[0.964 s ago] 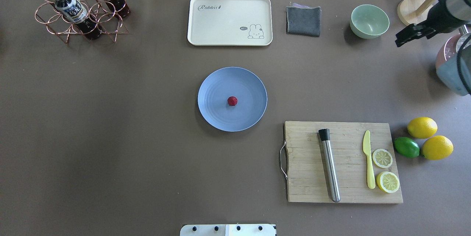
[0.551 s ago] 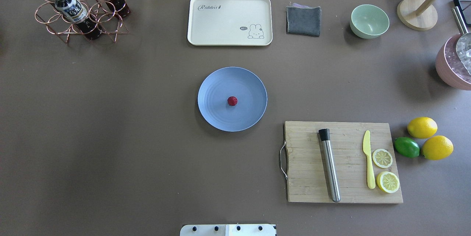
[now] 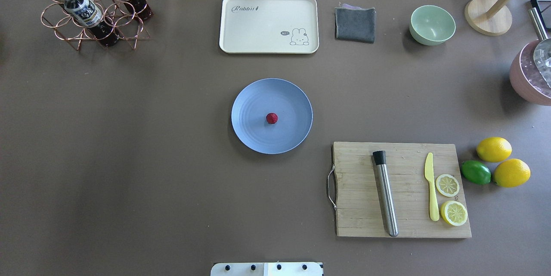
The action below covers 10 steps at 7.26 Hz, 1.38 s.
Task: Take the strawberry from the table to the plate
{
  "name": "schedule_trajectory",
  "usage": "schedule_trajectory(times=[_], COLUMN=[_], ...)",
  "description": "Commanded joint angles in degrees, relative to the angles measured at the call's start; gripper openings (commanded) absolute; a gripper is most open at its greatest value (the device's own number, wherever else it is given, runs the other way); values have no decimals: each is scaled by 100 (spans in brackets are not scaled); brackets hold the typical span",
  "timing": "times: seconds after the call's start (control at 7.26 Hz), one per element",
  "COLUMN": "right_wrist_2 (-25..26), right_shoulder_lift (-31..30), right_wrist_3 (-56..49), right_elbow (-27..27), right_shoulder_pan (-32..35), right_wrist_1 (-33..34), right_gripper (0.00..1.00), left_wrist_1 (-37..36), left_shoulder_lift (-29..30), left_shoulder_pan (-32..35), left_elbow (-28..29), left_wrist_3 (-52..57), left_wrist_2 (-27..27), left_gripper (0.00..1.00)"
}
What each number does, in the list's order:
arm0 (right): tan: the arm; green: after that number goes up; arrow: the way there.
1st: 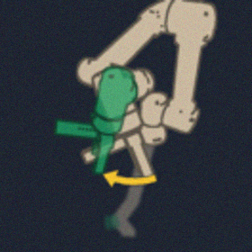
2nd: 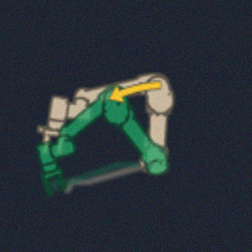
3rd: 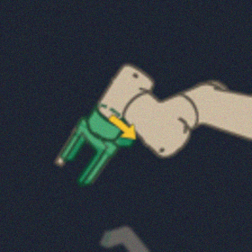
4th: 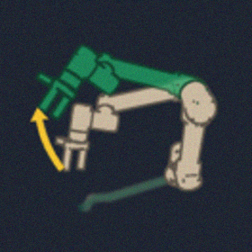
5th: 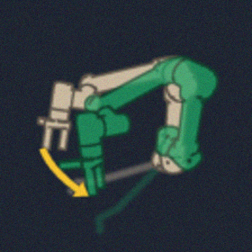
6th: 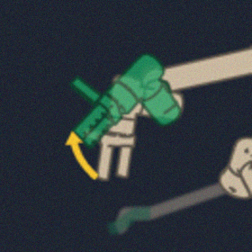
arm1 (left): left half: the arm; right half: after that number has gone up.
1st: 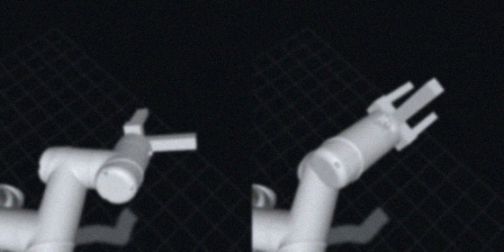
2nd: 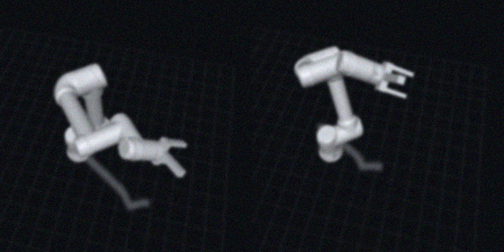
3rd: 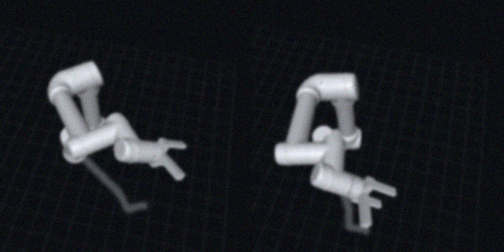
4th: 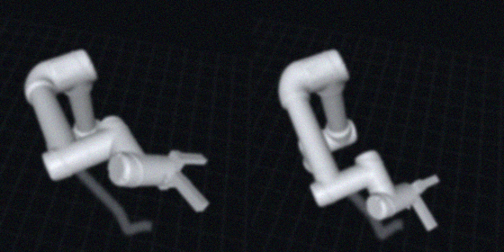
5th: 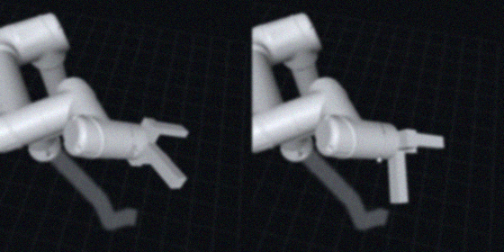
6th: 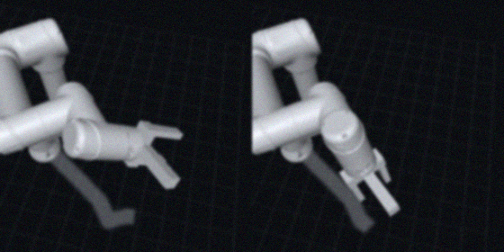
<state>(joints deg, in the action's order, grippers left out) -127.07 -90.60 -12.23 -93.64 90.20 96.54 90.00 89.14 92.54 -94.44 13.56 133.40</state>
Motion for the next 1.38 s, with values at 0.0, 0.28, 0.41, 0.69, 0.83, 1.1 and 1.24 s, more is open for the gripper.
schedule_trajectory(times=[0.0,0.28,0.41,0.69,0.83,1.1,1.24], right_wrist_2=[-28,-54,-89,-168,-195,-212,-317], right_shoulder_lift=[7,25,25,25,25,7,7], right_wrist_3=[45,46,46,37,37,28,19], right_elbow=[21,4,4,-14,-14,-31,-31], right_shoulder_pan=[-2,-2,-28,-195,-230,-283,-353], right_wrist_1=[-3,-3,5,5,5,-3,-3], right_gripper=[100,100,100,100,100,100,100], left_wrist_1=[-9,0,-9,-9,-9,0,0], left_shoulder_lift=[-46,-46,-55,-90,-99,-99,-108], left_shoulder_pan=[1,0,1,0,1,1,1], left_elbow=[74,83,101,154,188,180,180], left_wrist_3=[-3,-12,-12,-3,-3,6,15], left_wrist_2=[2,2,2,11,11,20,20], left_gripper=[99,99,99,99,99,99,99])
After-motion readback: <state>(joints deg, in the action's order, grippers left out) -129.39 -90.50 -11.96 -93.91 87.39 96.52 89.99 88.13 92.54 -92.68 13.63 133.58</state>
